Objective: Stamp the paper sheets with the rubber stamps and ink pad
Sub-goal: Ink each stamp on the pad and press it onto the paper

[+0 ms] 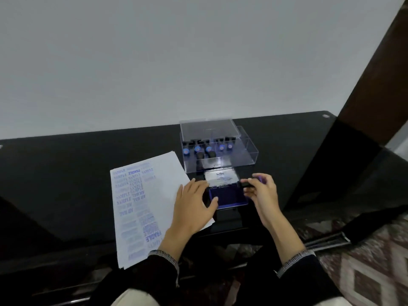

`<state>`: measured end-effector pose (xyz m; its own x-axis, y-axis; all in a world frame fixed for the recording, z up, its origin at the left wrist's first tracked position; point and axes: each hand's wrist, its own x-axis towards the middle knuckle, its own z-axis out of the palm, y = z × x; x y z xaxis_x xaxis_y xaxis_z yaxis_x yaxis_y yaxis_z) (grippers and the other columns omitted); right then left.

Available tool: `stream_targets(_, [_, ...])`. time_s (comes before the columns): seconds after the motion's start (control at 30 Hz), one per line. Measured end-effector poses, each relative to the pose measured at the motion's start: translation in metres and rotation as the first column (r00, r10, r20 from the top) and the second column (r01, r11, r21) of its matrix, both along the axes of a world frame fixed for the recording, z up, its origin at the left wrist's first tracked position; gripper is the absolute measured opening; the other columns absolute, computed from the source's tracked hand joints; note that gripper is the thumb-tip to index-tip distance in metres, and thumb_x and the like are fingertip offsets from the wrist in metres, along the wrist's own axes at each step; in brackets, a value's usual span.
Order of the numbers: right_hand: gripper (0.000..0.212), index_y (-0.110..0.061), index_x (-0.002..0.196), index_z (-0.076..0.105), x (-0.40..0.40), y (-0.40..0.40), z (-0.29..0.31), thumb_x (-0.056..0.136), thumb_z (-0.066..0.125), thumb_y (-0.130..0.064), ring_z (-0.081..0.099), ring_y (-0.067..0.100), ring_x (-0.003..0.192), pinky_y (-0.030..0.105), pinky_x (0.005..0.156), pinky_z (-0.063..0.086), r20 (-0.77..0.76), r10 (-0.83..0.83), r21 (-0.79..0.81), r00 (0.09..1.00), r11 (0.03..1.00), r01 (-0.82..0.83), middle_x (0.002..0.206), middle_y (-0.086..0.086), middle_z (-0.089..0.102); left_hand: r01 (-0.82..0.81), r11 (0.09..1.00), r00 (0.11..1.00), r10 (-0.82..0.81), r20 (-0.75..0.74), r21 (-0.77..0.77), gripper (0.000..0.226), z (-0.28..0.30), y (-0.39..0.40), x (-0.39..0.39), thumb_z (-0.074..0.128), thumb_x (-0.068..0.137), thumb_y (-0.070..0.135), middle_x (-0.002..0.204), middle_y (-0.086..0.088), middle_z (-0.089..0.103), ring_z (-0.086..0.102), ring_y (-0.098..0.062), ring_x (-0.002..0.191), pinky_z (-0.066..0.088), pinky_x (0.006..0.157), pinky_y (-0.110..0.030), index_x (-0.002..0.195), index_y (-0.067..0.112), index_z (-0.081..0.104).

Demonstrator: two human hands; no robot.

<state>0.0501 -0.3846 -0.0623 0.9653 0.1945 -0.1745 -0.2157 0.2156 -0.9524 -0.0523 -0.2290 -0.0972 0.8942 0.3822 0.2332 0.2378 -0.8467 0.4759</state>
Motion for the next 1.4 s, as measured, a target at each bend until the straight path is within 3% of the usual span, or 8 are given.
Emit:
stream_targets(0.2, [0.014,-0.015,0.086,0.056,-0.003,-0.003,-0.006,0.094,0.056,-0.026,0.059,0.012,0.058,0.028,0.058,0.049,0.262,0.112,-0.381,0.958,0.925,-0.004,0.078,0.004,0.069,-0.009,1.0,0.998,0.009,-0.066,-0.001,0.057,-0.008,-0.001,-0.001,0.045,0.093,0.047,0.15,0.013,0.036,0.02,-0.011,0.143,0.004,0.12,-0.035,0.146,0.029,0.036])
stream_targets(0.4, [0.017,-0.014,0.086,0.049,-0.006,0.001,-0.009,0.096,0.052,-0.028,0.058,0.015,0.063,0.019,0.059,0.044,0.388,0.279,-0.586,0.878,0.81,0.001,0.076,0.002,0.066,-0.016,0.996,1.0,0.015,-0.02,-0.082,0.048,-0.011,0.001,0.001,0.042,0.095,0.033,0.147,0.015,0.04,0.023,-0.007,0.141,0.005,0.121,-0.036,0.143,0.03,0.04])
stream_targets(0.57, [0.016,-0.013,0.088,0.044,-0.009,0.005,-0.013,0.097,0.05,-0.026,0.058,0.023,0.065,0.022,0.054,0.043,0.453,0.39,-0.666,0.801,0.746,0.013,0.076,0.008,0.06,-0.028,0.998,1.0,0.027,-0.009,-0.052,0.046,-0.014,0.002,0.002,0.042,0.098,0.031,0.147,0.016,0.04,0.023,-0.007,0.142,0.006,0.121,-0.034,0.144,0.031,0.039])
stream_targets(0.97, [0.02,-0.017,0.082,0.035,-0.016,0.013,-0.022,0.094,0.052,-0.015,0.05,0.013,0.06,0.031,0.053,0.044,0.55,0.543,-0.78,0.635,0.606,0.158,0.07,-0.004,0.045,-0.025,0.999,1.0,0.026,0.013,-0.031,0.046,-0.019,0.002,0.003,0.042,0.099,0.03,0.147,0.014,0.041,0.022,-0.009,0.143,0.007,0.121,-0.036,0.145,0.029,0.039])
stream_targets(1.13, [0.017,-0.014,0.085,0.038,-0.015,0.013,-0.026,0.092,0.053,-0.008,0.052,0.015,0.062,0.037,0.054,0.047,0.567,0.514,-0.763,0.644,0.623,0.173,0.073,0.0,0.049,-0.02,0.998,1.0,0.021,0.021,-0.053,0.046,-0.019,0.002,0.003,0.043,0.099,0.03,0.147,0.015,0.041,0.022,-0.008,0.143,0.004,0.121,-0.035,0.144,0.029,0.039])
stream_targets(1.23, [0.019,-0.015,0.084,0.037,-0.016,0.014,-0.027,0.091,0.053,-0.007,0.051,0.016,0.061,0.036,0.053,0.046,0.573,0.507,-0.759,0.644,0.624,0.184,0.072,0.0,0.048,-0.036,0.981,0.996,0.052,0.077,-0.191,0.041,-0.018,0.005,0.005,0.052,0.096,0.025,0.139,0.012,0.049,0.033,-0.009,0.136,0.009,0.12,-0.03,0.136,0.028,0.05])
stream_targets(1.33, [0.024,-0.017,0.081,0.034,-0.019,0.015,-0.028,0.09,0.053,-0.005,0.049,0.017,0.058,0.033,0.05,0.042,0.58,0.511,-0.766,0.634,0.608,0.21,0.07,-0.001,0.044,-0.08,0.852,0.973,0.18,0.146,-0.518,0.031,-0.003,0.013,0.004,0.058,0.092,0.013,0.125,0.007,0.056,0.047,-0.005,0.116,0.03,0.103,-0.018,0.121,0.024,0.061])
stream_targets(1.4, [0.023,-0.015,0.081,0.035,-0.019,0.015,-0.029,0.09,0.053,-0.004,0.048,0.019,0.058,0.032,0.049,0.04,0.584,0.505,-0.763,0.636,0.608,0.218,0.069,0.001,0.043,-0.105,0.811,0.958,0.238,0.161,-0.575,0.028,0.008,0.025,0.0,0.058,0.092,0.008,0.121,0.007,0.059,0.049,-0.002,0.11,0.032,0.096,-0.015,0.114,0.024,0.063])
